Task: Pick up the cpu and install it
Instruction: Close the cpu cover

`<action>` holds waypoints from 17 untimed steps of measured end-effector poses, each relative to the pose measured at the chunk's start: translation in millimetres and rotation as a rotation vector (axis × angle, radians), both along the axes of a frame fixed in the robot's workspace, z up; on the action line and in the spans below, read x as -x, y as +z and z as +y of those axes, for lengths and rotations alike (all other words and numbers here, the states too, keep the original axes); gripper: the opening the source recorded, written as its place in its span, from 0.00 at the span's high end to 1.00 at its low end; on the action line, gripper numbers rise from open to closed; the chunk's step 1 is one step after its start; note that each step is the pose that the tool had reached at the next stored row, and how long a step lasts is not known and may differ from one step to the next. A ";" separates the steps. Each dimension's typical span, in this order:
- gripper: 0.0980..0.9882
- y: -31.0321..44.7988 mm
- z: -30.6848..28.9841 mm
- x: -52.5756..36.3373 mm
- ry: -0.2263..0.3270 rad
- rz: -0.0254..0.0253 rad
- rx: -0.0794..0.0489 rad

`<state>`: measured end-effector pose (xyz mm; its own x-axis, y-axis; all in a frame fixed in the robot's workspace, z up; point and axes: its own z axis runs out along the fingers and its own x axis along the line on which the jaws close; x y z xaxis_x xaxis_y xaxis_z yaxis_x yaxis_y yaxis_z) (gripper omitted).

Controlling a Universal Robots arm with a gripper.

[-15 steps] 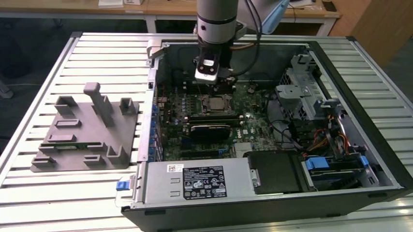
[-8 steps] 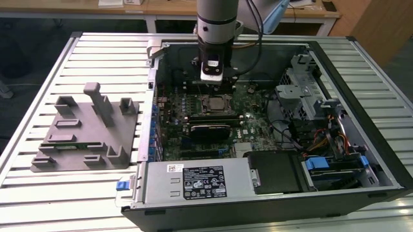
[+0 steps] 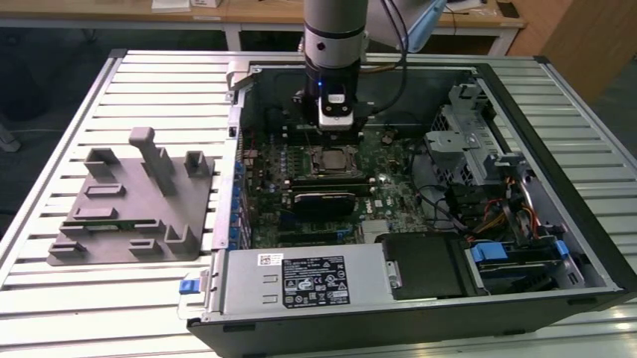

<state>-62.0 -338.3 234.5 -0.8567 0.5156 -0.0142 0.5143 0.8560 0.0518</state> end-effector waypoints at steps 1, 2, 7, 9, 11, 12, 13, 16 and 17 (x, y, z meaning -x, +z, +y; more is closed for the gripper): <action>0.99 -0.1 0.0 0.0 0.018 -0.0001 0.000; 0.99 -0.1 0.0 0.0 0.036 0.0000 0.000; 0.99 -0.3 0.0 0.0 0.126 0.0000 0.000; 0.99 -0.4 0.0 0.0 0.163 0.0000 0.000; 0.99 -0.5 0.0 0.0 0.199 0.0000 0.000; 0.99 -0.5 0.0 0.0 0.218 -0.0001 0.000; 0.99 -0.6 0.0 0.0 0.235 0.0000 0.000; 0.99 -0.7 0.0 0.0 0.291 0.0000 0.000; 0.99 -0.7 0.0 0.0 0.309 0.0000 0.000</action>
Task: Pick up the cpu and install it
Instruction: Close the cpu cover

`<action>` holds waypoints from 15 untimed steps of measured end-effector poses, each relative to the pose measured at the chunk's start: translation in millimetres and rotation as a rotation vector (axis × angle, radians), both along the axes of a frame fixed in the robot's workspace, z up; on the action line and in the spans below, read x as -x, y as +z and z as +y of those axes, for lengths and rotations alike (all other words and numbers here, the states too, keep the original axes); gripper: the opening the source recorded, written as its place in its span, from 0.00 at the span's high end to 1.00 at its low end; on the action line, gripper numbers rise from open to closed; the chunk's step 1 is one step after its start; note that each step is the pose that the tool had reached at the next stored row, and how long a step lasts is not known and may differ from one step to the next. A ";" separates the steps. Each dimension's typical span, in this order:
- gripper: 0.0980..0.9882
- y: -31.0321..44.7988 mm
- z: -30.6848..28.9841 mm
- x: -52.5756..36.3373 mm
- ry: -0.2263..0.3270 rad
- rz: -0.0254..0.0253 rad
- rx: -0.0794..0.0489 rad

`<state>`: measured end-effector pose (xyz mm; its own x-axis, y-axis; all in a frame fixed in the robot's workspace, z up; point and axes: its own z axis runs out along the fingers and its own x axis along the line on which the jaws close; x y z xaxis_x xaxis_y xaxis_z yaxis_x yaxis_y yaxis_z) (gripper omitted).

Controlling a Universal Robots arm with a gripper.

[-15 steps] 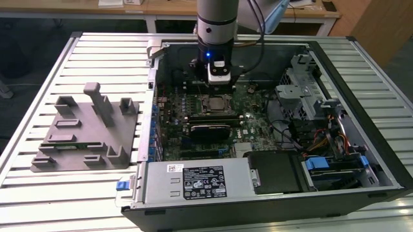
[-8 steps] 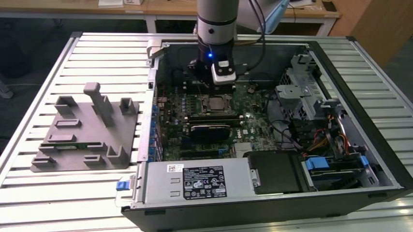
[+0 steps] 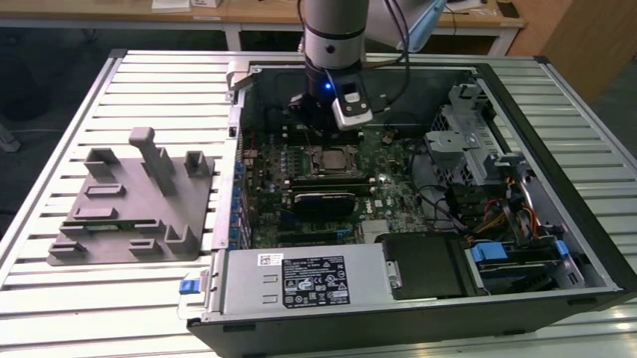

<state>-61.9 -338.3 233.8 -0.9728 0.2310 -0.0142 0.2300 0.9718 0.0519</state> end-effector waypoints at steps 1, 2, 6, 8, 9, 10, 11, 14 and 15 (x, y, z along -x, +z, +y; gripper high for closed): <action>0.99 0.0 0.0 0.0 0.018 0.0000 0.000; 0.99 -0.1 0.0 0.0 0.036 0.0001 0.000; 0.99 -0.3 0.0 0.0 0.087 0.0000 0.000; 0.99 -0.3 0.0 0.0 0.088 0.0000 0.000; 0.99 -0.5 0.0 -0.2 0.088 0.0000 0.000; 0.99 -0.8 0.0 -0.8 0.088 -0.0001 0.000; 0.99 -1.0 0.0 -1.9 0.088 -0.0001 0.000; 0.99 -2.9 0.0 -6.2 0.088 -0.0001 0.000; 0.99 -3.9 0.0 -6.8 0.088 0.0000 0.000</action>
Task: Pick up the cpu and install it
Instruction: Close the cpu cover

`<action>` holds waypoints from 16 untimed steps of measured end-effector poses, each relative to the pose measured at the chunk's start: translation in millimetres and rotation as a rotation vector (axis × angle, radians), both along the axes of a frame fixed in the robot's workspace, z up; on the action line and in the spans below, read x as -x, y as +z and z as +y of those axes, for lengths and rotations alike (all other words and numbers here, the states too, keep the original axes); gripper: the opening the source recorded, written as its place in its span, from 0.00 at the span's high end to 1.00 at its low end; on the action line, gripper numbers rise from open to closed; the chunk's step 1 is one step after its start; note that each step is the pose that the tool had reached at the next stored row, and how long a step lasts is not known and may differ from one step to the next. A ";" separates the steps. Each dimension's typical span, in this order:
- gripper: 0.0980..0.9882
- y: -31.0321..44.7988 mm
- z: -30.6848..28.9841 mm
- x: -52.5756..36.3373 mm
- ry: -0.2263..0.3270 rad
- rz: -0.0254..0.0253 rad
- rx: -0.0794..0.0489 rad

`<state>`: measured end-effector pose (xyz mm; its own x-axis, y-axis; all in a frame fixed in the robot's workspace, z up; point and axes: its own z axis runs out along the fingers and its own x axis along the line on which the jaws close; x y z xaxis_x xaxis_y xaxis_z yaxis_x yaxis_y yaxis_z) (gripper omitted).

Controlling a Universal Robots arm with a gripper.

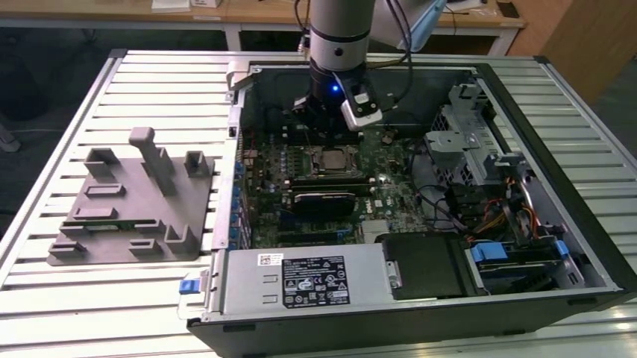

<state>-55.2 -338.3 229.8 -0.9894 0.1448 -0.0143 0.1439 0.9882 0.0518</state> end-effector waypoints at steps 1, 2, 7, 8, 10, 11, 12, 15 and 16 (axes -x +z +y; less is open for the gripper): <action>0.99 -1.4 0.0 -0.2 0.000 0.0000 0.000; 0.99 -2.8 0.0 -0.2 0.001 0.0000 0.000; 0.99 -9.7 -1.3 -0.2 0.021 0.0000 0.000; 0.99 -10.9 -2.1 0.0 0.025 0.0001 0.000; 0.99 -12.8 -3.8 1.0 0.029 0.0000 0.000; 0.99 -13.6 -4.7 1.6 0.031 0.0000 0.000; 0.99 -14.3 -5.7 2.6 0.032 -0.0001 0.000; 0.99 -16.2 -7.4 7.6 0.033 0.0000 0.000; 0.99 -17.0 -7.5 9.5 0.033 -0.0001 0.000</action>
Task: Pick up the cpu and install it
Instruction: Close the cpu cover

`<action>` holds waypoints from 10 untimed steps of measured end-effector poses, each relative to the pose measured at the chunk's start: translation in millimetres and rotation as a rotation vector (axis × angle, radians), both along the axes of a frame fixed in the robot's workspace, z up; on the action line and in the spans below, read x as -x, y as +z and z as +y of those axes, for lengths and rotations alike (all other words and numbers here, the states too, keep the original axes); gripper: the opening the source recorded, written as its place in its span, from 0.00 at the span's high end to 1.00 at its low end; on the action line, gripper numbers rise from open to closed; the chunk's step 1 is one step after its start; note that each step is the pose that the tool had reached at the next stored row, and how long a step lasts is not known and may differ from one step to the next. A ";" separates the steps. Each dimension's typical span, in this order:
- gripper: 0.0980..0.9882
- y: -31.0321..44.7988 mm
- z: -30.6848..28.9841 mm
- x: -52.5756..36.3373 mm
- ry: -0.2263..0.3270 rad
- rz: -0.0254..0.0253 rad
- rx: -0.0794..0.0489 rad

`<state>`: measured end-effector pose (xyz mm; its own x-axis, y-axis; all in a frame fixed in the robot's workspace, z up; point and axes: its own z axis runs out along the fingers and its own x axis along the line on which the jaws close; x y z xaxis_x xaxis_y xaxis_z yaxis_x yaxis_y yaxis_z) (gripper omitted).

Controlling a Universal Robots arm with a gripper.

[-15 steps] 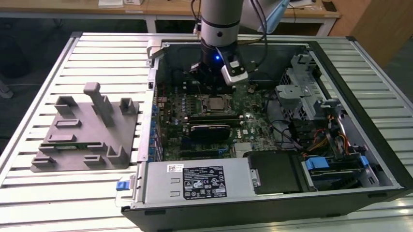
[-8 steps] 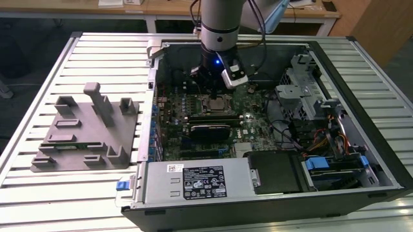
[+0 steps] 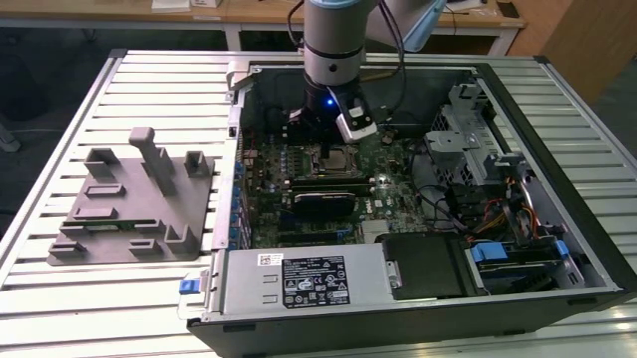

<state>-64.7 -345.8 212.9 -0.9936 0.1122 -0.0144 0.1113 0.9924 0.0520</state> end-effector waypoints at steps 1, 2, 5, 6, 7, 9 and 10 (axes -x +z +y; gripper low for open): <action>0.99 -1.0 0.0 1.6 0.000 -0.0001 0.000; 0.99 -2.2 0.0 3.0 0.000 0.0000 0.000; 0.99 -6.5 -0.1 5.9 0.000 0.0001 0.001; 0.99 -7.5 -0.1 6.4 0.000 0.0001 0.001; 0.99 -8.2 -0.1 6.8 0.000 0.0001 0.001; 0.99 -9.5 -0.1 7.5 0.000 0.0001 0.001; 0.99 -10.0 -0.1 8.0 0.000 0.0002 0.001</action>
